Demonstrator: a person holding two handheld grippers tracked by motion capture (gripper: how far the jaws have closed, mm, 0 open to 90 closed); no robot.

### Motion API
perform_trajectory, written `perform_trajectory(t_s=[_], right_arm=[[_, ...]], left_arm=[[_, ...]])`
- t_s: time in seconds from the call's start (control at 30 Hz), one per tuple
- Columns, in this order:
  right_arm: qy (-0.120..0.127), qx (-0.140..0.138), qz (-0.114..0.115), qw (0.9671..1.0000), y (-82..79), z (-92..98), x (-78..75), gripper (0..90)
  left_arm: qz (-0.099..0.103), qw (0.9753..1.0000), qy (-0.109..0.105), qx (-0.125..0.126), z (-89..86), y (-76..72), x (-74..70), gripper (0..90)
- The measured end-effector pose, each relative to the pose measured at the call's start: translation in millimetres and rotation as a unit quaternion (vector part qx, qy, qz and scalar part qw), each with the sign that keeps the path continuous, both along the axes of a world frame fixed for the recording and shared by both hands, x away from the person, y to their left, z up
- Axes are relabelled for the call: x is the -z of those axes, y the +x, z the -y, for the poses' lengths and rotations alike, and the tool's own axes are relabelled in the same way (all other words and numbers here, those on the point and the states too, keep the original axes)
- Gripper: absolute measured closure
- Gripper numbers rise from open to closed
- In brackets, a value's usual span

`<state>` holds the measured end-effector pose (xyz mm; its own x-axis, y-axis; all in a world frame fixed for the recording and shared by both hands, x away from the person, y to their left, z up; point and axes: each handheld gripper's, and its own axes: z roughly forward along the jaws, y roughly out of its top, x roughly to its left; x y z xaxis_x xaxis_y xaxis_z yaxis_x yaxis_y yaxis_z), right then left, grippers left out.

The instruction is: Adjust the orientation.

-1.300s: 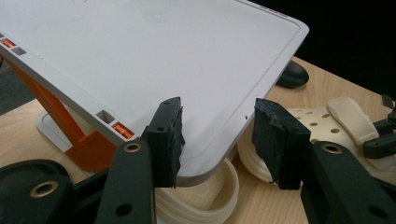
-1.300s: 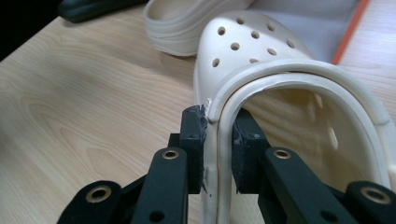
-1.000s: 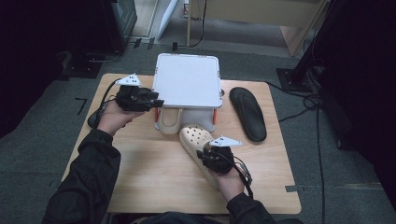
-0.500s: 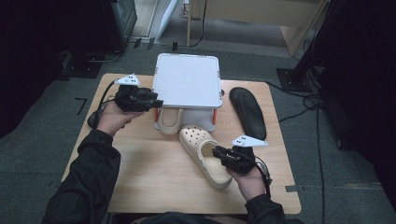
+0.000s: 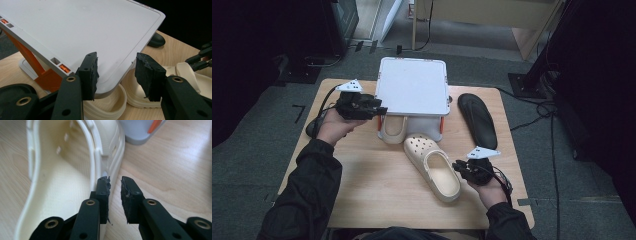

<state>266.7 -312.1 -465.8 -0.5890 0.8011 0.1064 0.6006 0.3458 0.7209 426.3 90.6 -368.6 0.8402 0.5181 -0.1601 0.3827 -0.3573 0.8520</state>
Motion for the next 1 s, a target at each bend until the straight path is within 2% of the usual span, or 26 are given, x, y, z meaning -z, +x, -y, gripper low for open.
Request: perform_trajectory(t_s=[0.07,0.13,0.23,0.33,0.6,0.77,0.87,1.0], right_arm=[[0.010,0.001,-0.021,0.9997,2.0,3.2,2.6,76.9],[0.000,-0.001,-0.037,0.9993,1.0,3.9,5.7,77.9],[-0.004,-0.006,-0.037,0.9993,-3.5,0.6,4.2,81.6],[-0.019,-0.020,-0.031,0.9991,-10.2,-5.8,3.2,82.9],[0.004,-0.027,-0.059,0.9979,-18.6,-10.1,4.0,82.9],[0.013,-0.066,-0.084,0.9942,-23.9,-25.0,8.5,77.7],[0.009,-0.093,-0.075,0.9928,-28.8,-41.1,9.7,71.5],[-0.012,-0.125,-0.044,0.9911,-32.8,-58.2,11.6,68.7]], left_arm=[[0.002,1.0000,0.001,0.000,0.3,-0.4,0.0,53.3],[0.002,1.0000,0.001,0.000,0.1,-0.1,0.1,53.3],[0.002,1.0000,0.000,0.001,0.2,0.0,0.3,53.4],[0.003,1.0000,0.000,0.001,0.2,0.0,0.3,53.4],[0.003,1.0000,-0.002,0.001,0.3,0.3,0.8,53.4],[0.005,1.0000,-0.001,0.001,0.9,0.3,1.0,53.4],[0.005,1.0000,-0.002,0.001,1.1,0.3,1.1,53.3],[0.005,1.0000,-0.002,0.001,1.0,0.2,1.1,53.3]])
